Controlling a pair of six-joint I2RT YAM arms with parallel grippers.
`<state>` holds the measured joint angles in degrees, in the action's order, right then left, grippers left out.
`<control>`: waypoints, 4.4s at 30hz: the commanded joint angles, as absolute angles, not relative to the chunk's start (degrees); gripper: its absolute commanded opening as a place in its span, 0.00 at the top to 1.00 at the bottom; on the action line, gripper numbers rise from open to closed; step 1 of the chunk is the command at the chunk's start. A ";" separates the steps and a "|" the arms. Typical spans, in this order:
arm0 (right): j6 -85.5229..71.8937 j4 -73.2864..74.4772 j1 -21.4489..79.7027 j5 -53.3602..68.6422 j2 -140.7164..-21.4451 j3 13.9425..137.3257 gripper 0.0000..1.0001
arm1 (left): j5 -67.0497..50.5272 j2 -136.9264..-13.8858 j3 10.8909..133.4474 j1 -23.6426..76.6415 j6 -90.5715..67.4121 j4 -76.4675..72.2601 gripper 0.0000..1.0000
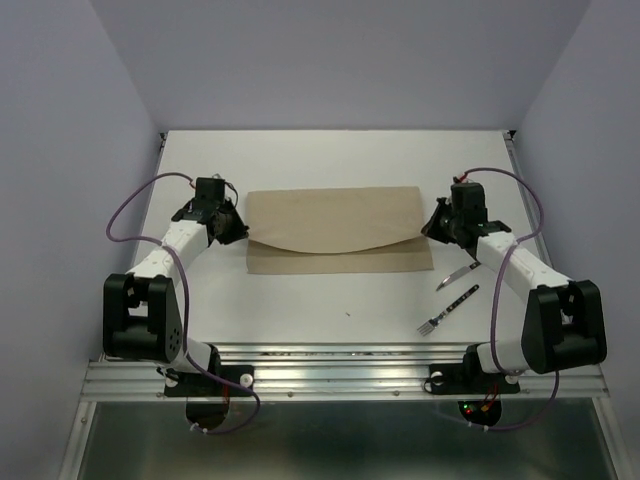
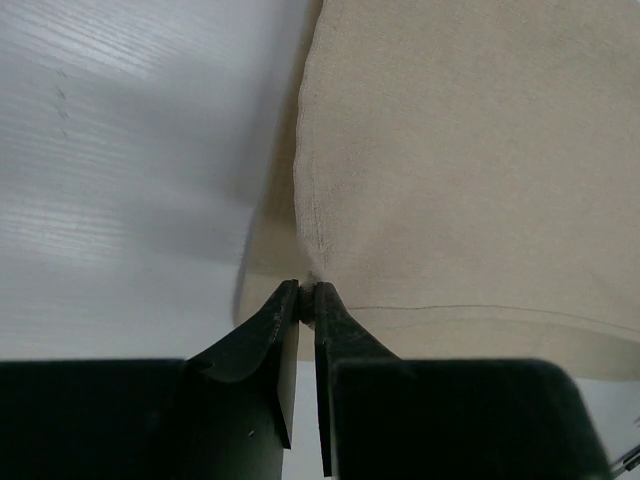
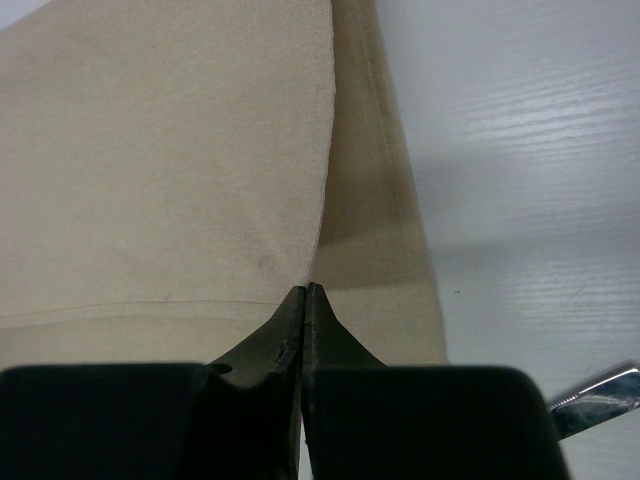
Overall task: Fold the napkin into a case and place the utensils inside
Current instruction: Fold and flatten the napkin at the center of the board.
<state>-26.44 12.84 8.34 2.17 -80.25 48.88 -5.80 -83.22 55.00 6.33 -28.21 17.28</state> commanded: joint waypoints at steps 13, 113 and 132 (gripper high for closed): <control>-28.12 15.99 8.44 0.88 -69.53 47.55 0.99 | -7.21 -75.76 52.91 6.77 -29.71 15.99 1.00; -36.04 13.00 8.44 -0.53 -92.64 54.47 0.99 | -0.62 -82.35 53.96 6.77 -33.05 18.45 1.00; -33.57 22.24 8.44 0.88 -77.01 60.76 0.99 | -3.07 -80.25 59.86 5.71 -32.43 21.27 1.00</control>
